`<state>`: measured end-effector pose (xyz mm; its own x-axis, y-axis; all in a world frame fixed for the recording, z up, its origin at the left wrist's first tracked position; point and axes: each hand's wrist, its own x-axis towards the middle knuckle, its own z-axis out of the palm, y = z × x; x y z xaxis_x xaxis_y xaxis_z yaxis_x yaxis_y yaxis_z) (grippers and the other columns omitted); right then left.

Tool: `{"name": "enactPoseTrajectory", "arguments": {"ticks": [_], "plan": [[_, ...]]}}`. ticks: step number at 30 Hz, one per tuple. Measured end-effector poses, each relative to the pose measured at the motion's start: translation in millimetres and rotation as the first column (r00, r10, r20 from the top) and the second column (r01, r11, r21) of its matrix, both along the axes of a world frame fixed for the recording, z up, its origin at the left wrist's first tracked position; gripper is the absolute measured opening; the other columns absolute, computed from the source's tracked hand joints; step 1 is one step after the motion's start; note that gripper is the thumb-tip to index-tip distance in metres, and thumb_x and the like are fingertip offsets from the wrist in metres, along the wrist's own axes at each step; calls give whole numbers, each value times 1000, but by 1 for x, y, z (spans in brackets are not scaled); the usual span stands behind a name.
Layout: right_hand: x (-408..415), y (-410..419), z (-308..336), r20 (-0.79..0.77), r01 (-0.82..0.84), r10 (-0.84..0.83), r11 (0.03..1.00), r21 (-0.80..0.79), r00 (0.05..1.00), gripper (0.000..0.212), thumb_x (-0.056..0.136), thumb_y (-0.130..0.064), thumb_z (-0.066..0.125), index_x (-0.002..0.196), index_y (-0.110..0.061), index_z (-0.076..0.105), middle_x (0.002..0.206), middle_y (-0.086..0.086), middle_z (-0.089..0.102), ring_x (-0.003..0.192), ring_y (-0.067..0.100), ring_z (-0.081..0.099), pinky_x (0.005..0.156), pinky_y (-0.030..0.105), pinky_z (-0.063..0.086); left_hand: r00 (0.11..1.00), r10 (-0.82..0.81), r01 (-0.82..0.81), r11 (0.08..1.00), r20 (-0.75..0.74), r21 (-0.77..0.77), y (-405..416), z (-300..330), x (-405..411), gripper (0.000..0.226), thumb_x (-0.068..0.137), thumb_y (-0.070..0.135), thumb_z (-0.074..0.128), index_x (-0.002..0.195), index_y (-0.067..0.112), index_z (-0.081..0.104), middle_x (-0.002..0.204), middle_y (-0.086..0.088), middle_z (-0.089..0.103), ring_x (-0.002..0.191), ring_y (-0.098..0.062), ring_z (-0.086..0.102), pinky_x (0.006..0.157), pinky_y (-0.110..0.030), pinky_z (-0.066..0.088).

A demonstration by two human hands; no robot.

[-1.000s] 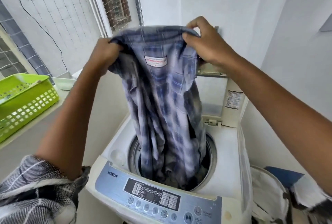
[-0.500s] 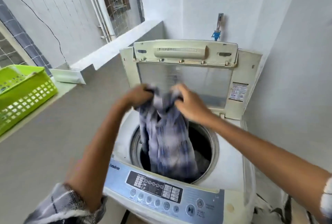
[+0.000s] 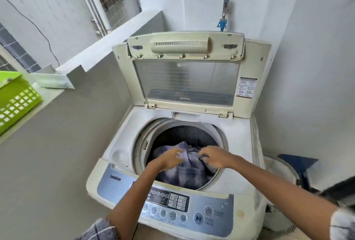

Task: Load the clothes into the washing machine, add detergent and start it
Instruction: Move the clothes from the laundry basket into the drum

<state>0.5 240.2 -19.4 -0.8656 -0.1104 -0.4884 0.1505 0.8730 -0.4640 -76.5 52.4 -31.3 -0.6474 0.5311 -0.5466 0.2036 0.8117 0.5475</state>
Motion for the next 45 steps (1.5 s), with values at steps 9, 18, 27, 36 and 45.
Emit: {"name": "enactPoseTrajectory", "arguments": {"ticks": [9,18,27,36,45], "plan": [[40,65,21,-405,481,-661,744,-463,632,21,90,-10,51,90,-20,69,91,-4,71,85,16,65,77,34,52,993,76,-26,886,-90,462,127,28,46,21,95,13,51,114,14,60,107,-1,67,98,-23,64,90,-38,50],[142,223,-13,-255,714,-944,327,-619,212,22,91,-7,54,82,-25,64,82,-9,66,81,11,64,72,26,49,975,-207,132,827,78,546,306,2,132,29,94,17,52,120,26,57,108,6,62,97,-17,62,91,-39,51],[209,303,-187,185,929,-966,105,-354,180,17,86,-4,58,80,-18,65,83,3,68,84,24,65,71,31,47,906,-188,193,981,379,25,387,-164,194,34,95,28,48,127,17,50,126,-6,59,113,-22,57,94,-34,46],[151,324,-392,456,915,-794,371,-162,402,20,89,-5,47,73,-1,59,77,14,59,78,24,57,65,33,39,939,68,13,973,336,-233,374,-343,175,26,95,20,47,120,20,53,123,-3,56,109,-16,55,92,-24,43],[85,339,-604,479,745,-670,666,49,568,21,93,-14,49,110,-3,52,115,16,50,111,32,51,87,40,44,936,152,-70,964,318,-255,390,-498,158,25,95,19,48,118,21,57,120,1,57,111,-17,56,97,-28,43]]}}
